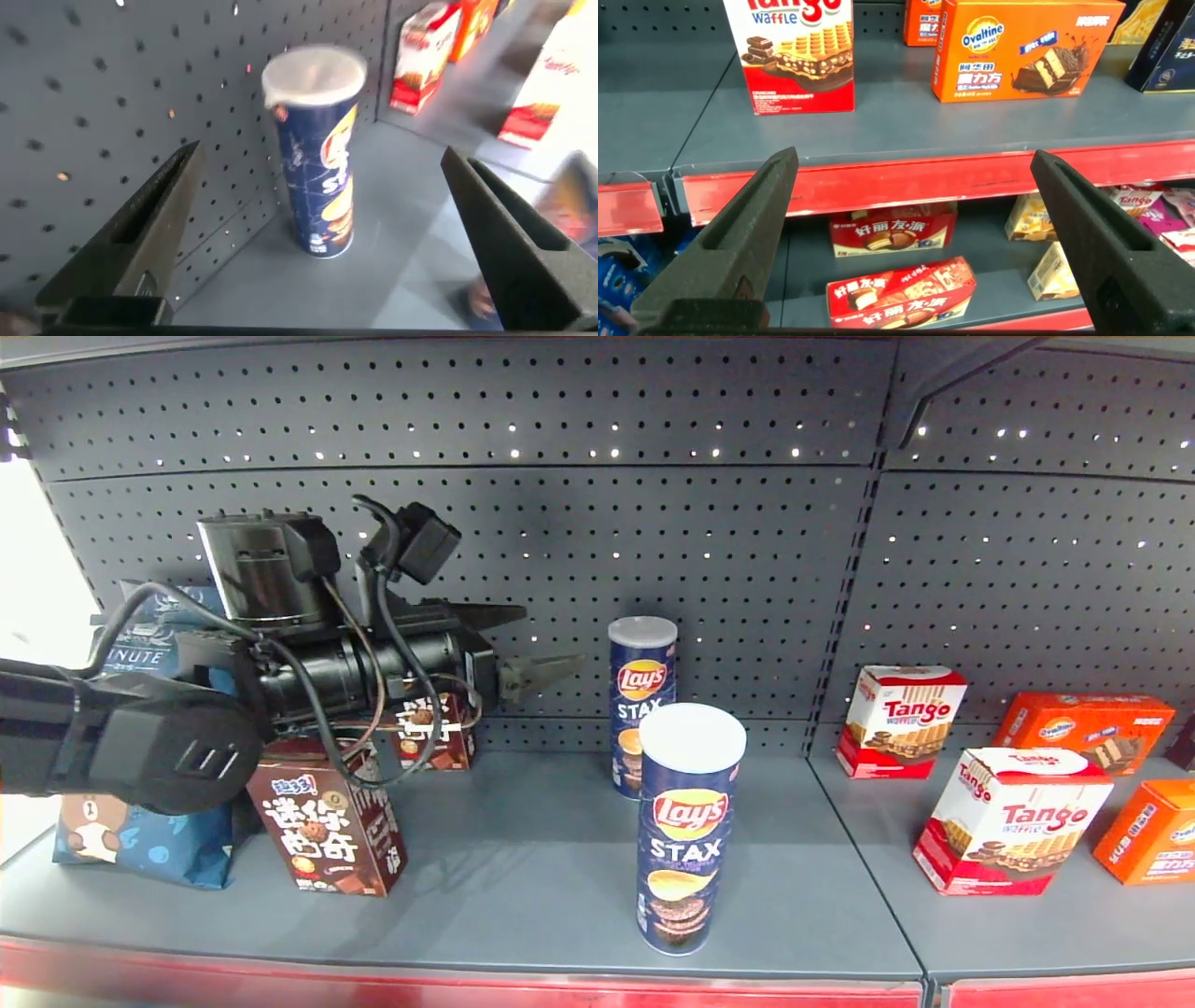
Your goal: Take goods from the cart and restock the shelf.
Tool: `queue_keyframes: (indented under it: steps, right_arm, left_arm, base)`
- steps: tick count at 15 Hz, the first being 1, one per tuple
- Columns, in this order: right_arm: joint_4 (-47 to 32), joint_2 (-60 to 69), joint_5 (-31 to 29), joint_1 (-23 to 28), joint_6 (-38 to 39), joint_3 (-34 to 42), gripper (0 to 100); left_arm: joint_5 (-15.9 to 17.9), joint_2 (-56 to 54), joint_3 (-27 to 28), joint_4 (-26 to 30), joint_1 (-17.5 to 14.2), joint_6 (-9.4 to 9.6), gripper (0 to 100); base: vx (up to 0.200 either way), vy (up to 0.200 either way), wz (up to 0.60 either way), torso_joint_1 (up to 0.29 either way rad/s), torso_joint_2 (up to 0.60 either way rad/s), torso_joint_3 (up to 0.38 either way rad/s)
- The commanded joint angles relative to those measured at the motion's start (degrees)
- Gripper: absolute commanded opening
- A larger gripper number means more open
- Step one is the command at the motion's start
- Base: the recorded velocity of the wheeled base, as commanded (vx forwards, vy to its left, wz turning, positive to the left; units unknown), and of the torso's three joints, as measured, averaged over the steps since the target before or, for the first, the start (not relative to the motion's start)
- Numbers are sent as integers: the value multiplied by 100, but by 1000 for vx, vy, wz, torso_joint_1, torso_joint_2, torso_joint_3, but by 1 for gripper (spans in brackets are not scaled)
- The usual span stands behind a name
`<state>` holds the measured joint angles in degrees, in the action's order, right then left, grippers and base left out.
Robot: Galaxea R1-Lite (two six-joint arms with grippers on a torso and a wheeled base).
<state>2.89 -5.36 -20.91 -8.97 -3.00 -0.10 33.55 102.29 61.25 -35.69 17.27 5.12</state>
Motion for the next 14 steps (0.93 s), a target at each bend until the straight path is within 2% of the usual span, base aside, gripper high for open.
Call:
queue_keyframes:
  steps: [1, 3, 5, 6, 7, 9, 11, 13, 14]
  right_arm:
    - [1, 0, -1, 1, -8, 1, 100]
    - [1, -9, -1, 1, -8, 1, 100]
    - [1, -9, -10, 1, -8, 1, 100]
    - [1, 0, -10, 1, 1, 1, 100]
    - [1, -9, -1, 1, 10, 1, 100]
    - [1, -9, 25, 1, 10, 1, 100]
    - [1, -9, 34, 1, 27, 1, 100]
    - [1, 0, 34, 1, 45, 1, 100]
    - [1, 0, 34, 1, 89, 1, 100]
  left_arm:
    - [-15, -719, -43, 344, -22, -2, 100]
    - [-103, -1273, -122, 731, -93, 7, 100]
    - [-402, -1915, -359, 977, -101, 7, 100]
    - [-446, -2020, -403, 1012, -110, 7, 100]
    - [-701, -2635, -693, 1346, -198, 7, 100]
    - [-999, -3435, -1124, 1776, -391, -2, 100]
    - [-1342, -4024, -1563, 1891, -567, -11, 100]
    - [-1905, -4736, -2073, 1979, -682, -11, 100]
    - [-2265, -5061, -2284, 2216, -752, -11, 100]
  base:
    - [0, 0, 0, 0, 0, 0]
    - [0, 0, 0, 0, 0, 0]
    - [0, 0, 0, 0, 0, 0]
    - [0, 0, 0, 0, 0, 0]
    - [0, 0, 0, 0, 0, 0]
    - [0, 0, 0, 0, 0, 0]
    - [0, 0, 0, 0, 0, 0]
    - [0, 0, 0, 0, 0, 0]
    - [0, 0, 0, 0, 0, 0]
